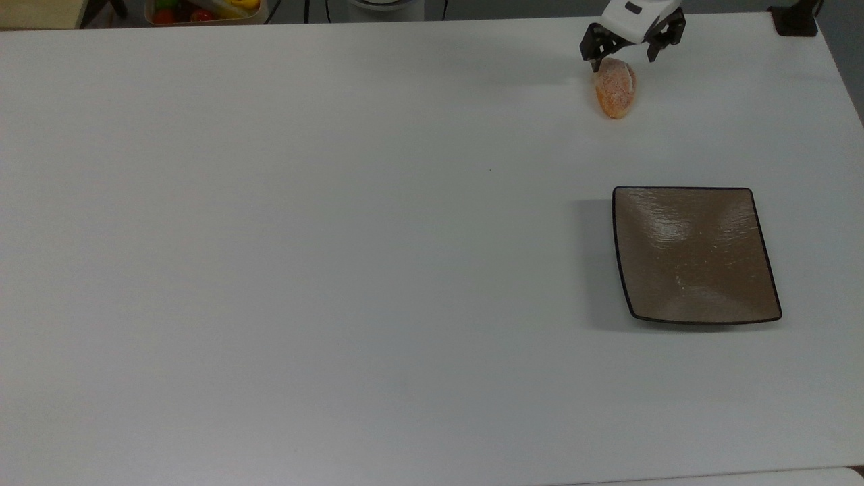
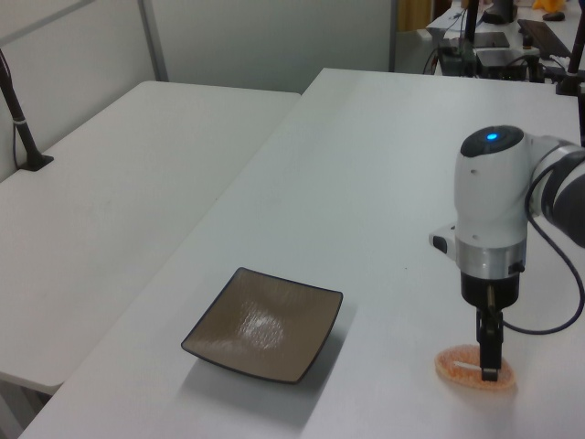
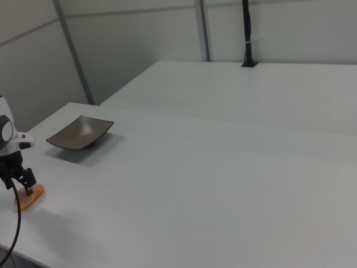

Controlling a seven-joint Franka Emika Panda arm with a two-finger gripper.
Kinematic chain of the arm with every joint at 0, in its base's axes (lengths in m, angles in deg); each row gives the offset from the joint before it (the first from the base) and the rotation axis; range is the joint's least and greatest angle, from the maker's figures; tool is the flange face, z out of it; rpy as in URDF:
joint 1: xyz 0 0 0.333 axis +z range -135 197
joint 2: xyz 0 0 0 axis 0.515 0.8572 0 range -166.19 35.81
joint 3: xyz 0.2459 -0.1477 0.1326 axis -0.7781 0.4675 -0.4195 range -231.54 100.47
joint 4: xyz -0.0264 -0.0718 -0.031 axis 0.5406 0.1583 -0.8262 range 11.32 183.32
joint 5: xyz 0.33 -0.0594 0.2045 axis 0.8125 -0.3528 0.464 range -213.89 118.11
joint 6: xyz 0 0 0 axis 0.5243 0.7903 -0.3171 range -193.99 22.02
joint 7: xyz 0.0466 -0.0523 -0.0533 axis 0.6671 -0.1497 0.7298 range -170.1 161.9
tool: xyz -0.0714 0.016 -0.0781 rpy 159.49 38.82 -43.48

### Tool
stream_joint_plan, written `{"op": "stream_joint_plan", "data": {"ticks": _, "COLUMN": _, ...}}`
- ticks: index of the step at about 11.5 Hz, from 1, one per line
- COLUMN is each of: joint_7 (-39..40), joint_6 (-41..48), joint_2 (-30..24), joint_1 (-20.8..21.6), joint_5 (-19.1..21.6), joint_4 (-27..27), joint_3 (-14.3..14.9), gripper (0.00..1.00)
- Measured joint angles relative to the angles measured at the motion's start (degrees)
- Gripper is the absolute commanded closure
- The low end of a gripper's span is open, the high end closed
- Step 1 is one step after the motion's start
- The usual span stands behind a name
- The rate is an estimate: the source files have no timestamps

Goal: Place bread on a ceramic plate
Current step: 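Lower the open gripper over the bread roll and close on it, then lift the bread roll and carry it toward the brown square plate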

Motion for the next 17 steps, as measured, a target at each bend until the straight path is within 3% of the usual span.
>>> {"op": "stream_joint_plan", "data": {"ticks": 5, "joint_7": -1.0, "joint_6": -2.6, "joint_2": 2.5, "joint_1": 0.0, "joint_5": -3.0, "joint_4": 0.1, "joint_3": 0.0, "gripper": 0.03}}
{"op": "stream_joint_plan", "data": {"ticks": 7, "joint_7": -2.4, "joint_6": -4.0, "joint_2": 3.5, "joint_1": 0.0, "joint_5": -4.7, "joint_4": 0.1, "joint_3": 0.0, "gripper": 0.19}}
{"op": "stream_joint_plan", "data": {"ticks": 10, "joint_7": -2.7, "joint_6": -5.1, "joint_2": 4.3, "joint_1": 0.0, "joint_5": -5.1, "joint_4": 0.1, "joint_3": 0.0, "gripper": 0.58}}
{"op": "stream_joint_plan", "data": {"ticks": 13, "joint_7": -2.7, "joint_6": -5.1, "joint_2": 4.2, "joint_1": 0.0, "joint_5": -5.2, "joint_4": -0.2, "joint_3": 0.0, "gripper": 0.78}}
{"op": "stream_joint_plan", "data": {"ticks": 17, "joint_7": -2.7, "joint_6": -4.9, "joint_2": 3.6, "joint_1": 0.0, "joint_5": -5.2, "joint_4": -1.6, "joint_3": 0.0, "gripper": 0.80}}
